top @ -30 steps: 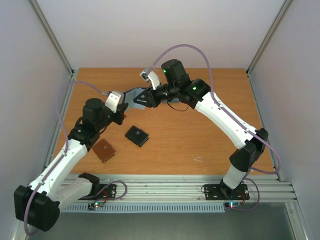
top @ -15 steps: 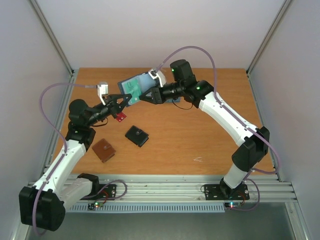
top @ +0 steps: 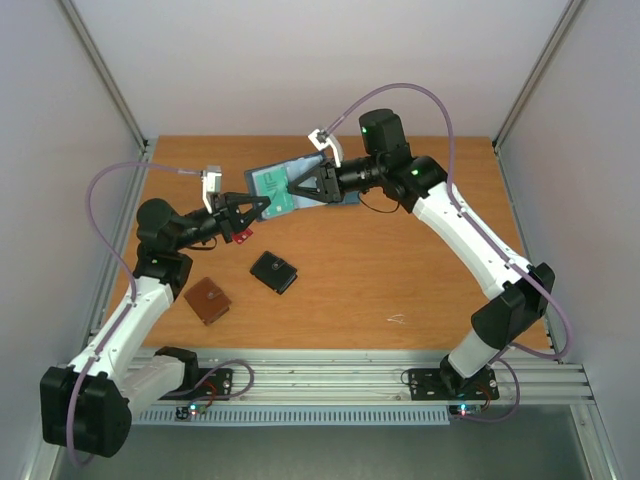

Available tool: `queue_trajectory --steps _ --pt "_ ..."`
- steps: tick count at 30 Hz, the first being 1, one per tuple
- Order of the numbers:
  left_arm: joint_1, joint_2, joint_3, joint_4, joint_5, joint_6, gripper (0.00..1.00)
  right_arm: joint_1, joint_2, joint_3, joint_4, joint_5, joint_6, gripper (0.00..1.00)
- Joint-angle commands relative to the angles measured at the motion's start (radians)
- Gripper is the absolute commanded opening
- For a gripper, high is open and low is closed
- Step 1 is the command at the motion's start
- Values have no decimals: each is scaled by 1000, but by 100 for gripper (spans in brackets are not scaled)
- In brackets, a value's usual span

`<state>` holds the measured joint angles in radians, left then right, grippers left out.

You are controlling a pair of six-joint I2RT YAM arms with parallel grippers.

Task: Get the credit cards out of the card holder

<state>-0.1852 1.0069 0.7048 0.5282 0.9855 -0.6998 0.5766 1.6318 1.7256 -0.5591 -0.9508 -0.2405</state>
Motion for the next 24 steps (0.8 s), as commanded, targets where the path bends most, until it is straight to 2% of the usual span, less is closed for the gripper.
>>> queue_trajectory --steps 1,9,16,20,24 --pt "-2 2 35 94 49 -7 0 2 18 22 38 -47 8 14" --pt "-3 11 36 101 54 -6 0 13 41 39 47 -72 15 4" --pt "-10 18 36 101 52 1 0 39 58 60 42 -95 0 10" --pt "-9 17 33 99 48 2 0 43 57 61 47 -122 0 1" --pt "-11 15 30 93 43 9 0 43 53 60 41 -132 -2 1"
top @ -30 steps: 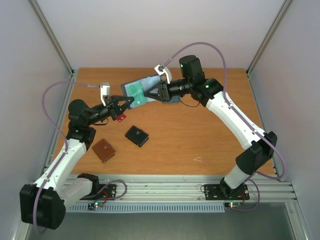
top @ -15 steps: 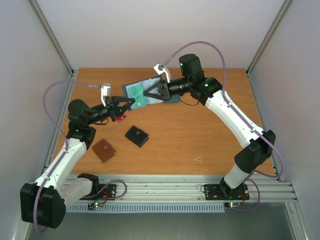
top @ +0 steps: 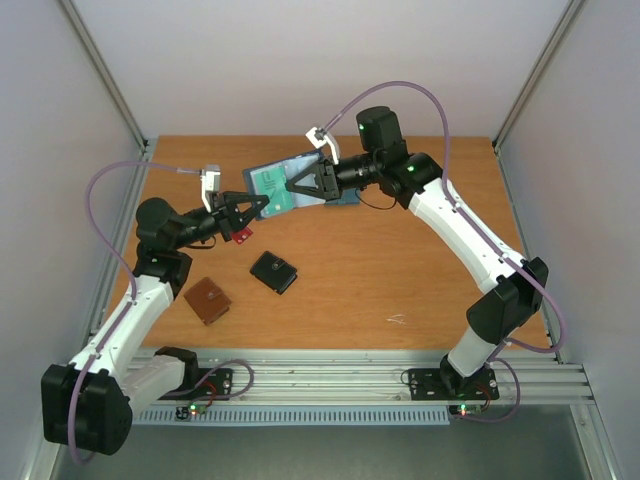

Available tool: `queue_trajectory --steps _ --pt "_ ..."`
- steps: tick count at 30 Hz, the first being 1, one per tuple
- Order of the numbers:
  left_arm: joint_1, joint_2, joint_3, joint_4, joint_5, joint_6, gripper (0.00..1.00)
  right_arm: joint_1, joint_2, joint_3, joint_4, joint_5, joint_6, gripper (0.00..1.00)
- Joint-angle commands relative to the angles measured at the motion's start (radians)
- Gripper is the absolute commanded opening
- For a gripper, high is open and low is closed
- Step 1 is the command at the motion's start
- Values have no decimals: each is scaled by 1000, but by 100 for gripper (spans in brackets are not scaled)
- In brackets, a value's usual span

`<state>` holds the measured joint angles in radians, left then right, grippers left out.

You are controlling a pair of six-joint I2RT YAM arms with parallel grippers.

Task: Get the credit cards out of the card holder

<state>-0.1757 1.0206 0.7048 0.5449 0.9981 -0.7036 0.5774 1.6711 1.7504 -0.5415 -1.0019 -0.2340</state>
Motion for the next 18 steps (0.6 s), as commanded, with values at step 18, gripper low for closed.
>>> queue_trajectory --steps 18 --pt "-24 -22 5 54 19 51 13 -18 -43 -7 59 -82 16 1"
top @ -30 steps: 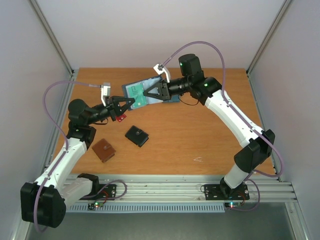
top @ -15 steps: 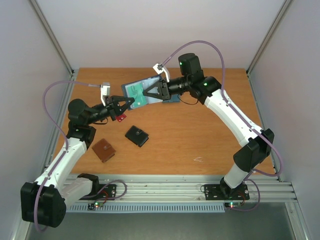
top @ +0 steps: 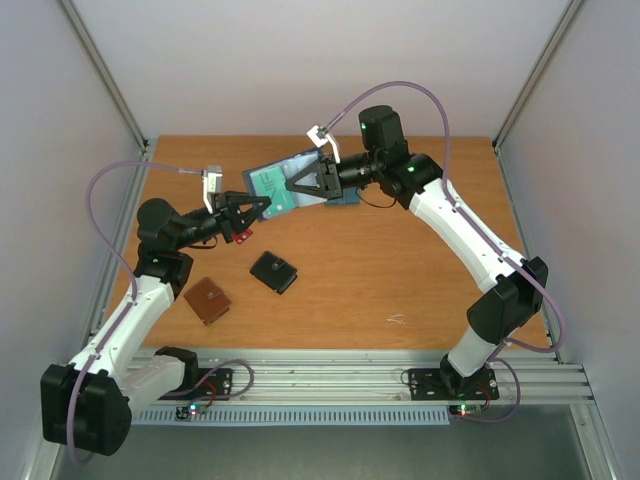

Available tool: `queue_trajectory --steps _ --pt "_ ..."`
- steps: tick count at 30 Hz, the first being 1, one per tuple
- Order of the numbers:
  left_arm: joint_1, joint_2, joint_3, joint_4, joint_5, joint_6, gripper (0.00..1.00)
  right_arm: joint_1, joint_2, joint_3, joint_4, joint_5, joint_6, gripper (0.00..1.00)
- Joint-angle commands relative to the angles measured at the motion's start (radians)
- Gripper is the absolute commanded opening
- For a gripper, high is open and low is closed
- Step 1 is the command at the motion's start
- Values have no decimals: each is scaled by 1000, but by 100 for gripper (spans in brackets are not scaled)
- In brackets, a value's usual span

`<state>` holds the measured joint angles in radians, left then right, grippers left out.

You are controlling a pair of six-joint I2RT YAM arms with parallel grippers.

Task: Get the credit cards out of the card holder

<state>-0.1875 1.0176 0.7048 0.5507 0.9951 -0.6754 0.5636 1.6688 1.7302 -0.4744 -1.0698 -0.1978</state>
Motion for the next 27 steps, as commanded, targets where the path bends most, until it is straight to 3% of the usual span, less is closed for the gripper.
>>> queue_trajectory --steps 1,8,19,24,27 --pt "-12 -19 5 49 22 23 13 -10 -43 12 -14 -13 -22 1" --pt "-11 -16 2 50 25 24 17 -27 -62 17 -71 6 -55 1" --pt "-12 -17 2 49 30 24 3 -42 -68 23 -135 20 -97 1" --pt "-12 -20 1 47 29 25 16 -59 -78 21 -154 17 -106 1" --pt "-15 -14 4 47 37 27 3 -50 -53 28 -110 -30 -65 1"
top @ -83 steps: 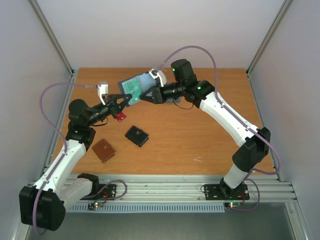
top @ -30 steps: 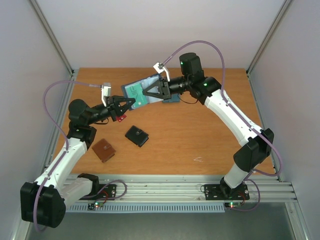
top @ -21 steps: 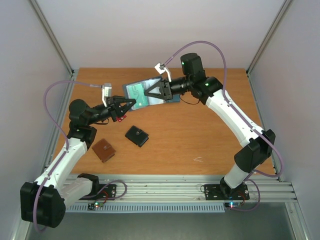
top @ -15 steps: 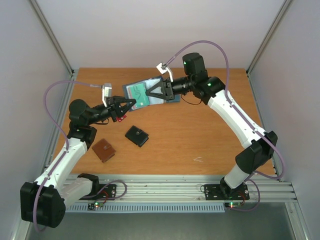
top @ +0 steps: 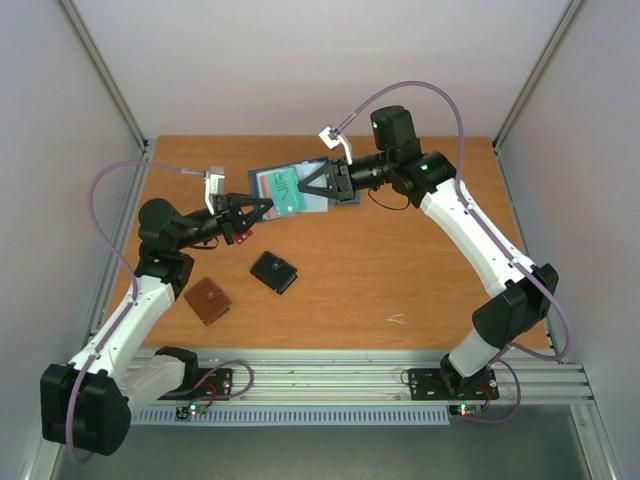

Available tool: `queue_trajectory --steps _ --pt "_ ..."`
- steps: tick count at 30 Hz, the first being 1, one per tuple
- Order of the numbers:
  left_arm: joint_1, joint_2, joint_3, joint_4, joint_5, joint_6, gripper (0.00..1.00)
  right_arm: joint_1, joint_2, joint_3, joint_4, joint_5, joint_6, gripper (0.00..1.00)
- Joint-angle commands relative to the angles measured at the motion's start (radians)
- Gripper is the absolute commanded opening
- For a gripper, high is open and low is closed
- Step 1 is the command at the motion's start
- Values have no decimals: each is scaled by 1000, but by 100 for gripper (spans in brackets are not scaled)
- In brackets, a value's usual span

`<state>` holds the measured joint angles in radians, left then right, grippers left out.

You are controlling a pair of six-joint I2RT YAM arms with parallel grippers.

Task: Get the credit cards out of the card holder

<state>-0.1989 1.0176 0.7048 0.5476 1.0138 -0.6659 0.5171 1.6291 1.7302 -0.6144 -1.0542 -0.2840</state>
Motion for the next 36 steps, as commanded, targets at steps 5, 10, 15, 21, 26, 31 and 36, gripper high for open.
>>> queue_trajectory --steps 5,10,15,21,26,31,36 --pt "-8 -15 5 40 14 26 0 22 6 40 33 -45 7 1" --pt "-8 -22 -2 37 4 35 0 22 17 23 40 -64 20 14" --pt "-8 -22 -6 54 -6 26 0 24 20 7 64 -44 41 16" --pt "-9 -22 -10 63 -12 19 0 43 32 3 35 1 15 22" --pt "-9 -25 -11 61 -23 14 0 38 13 -17 55 -6 9 7" --pt "-7 -28 -17 57 -47 8 0 5 -12 -45 36 -4 8 11" --pt "-8 -25 -13 61 -35 9 0 0 -17 -40 13 -14 0 8"
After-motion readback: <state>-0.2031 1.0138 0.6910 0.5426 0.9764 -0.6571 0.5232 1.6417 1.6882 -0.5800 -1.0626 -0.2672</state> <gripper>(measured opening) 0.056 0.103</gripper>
